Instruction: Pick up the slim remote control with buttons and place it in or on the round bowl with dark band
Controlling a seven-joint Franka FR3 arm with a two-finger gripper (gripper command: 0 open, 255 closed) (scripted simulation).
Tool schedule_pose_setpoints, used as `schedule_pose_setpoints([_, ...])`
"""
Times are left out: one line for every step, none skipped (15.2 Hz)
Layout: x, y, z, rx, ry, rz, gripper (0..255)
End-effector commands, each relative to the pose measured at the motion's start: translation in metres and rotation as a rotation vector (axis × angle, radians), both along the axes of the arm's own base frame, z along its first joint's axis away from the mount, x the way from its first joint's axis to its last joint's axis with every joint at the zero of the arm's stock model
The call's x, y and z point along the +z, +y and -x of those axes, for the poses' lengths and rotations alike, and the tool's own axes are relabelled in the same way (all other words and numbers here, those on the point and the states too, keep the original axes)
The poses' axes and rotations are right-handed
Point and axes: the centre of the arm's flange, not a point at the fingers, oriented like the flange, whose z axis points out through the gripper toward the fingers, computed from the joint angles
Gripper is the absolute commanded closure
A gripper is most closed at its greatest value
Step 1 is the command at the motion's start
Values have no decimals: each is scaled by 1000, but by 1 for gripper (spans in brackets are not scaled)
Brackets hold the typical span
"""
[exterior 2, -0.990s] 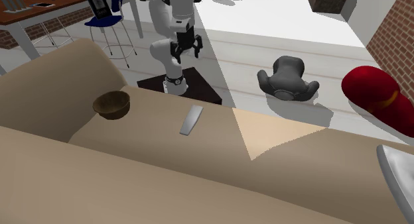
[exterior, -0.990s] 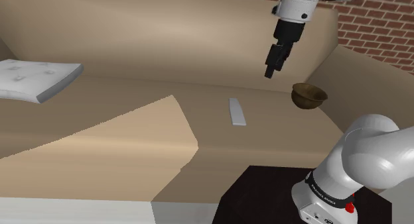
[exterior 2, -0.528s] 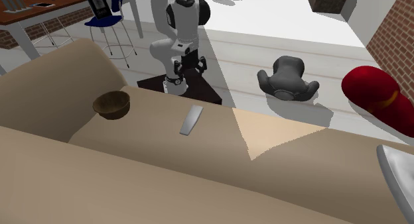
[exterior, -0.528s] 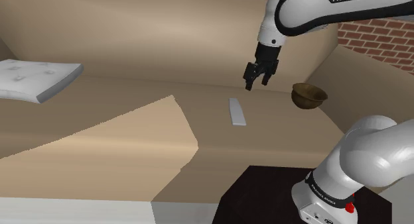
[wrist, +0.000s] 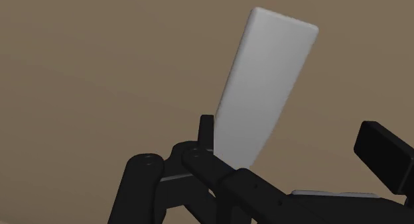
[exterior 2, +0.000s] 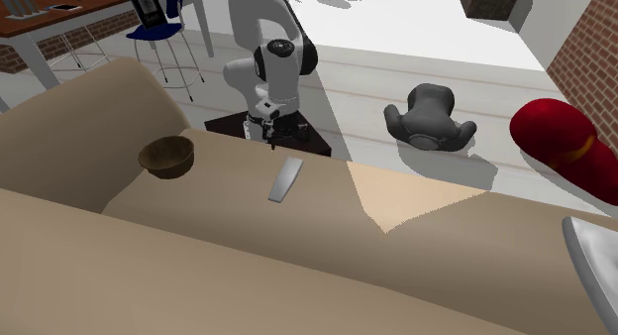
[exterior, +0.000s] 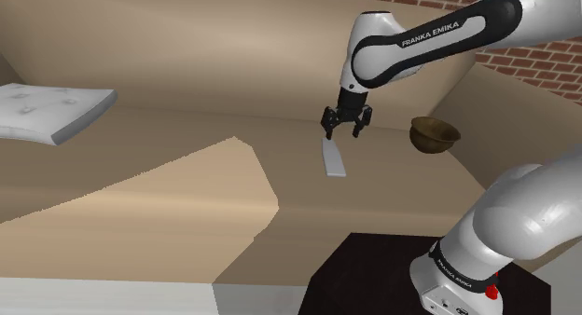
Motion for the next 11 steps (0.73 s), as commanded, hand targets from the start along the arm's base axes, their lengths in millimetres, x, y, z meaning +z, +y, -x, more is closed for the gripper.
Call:
schedule_pose_setpoints([-22,-7,-14,-89,-2,6,0])
schedule_pose_setpoints([-33,-11,-19,-130,-1,8,0])
schedule_pose_setpoints([-45,-16,-24,-172,-1,11,0])
schedule_pose_setpoints([-56,-21,-29,-214,-1,14,0])
schedule_pose_setpoints([-67,-26,-34,-256,0,17,0])
schedule_pose_setpoints([-67,-26,-34,-256,0,17,0])
schedule_pose_setpoints([-72,-26,-33,-256,0,17,0])
schedule_pose_setpoints([-77,-26,-33,-256,0,17,0])
schedule_pose_setpoints([-83,-26,-33,-256,0,17,0])
schedule_pose_setpoints([-88,-26,-33,-256,0,17,0])
schedule_pose_setpoints([-93,-26,-33,-256,0,17,0])
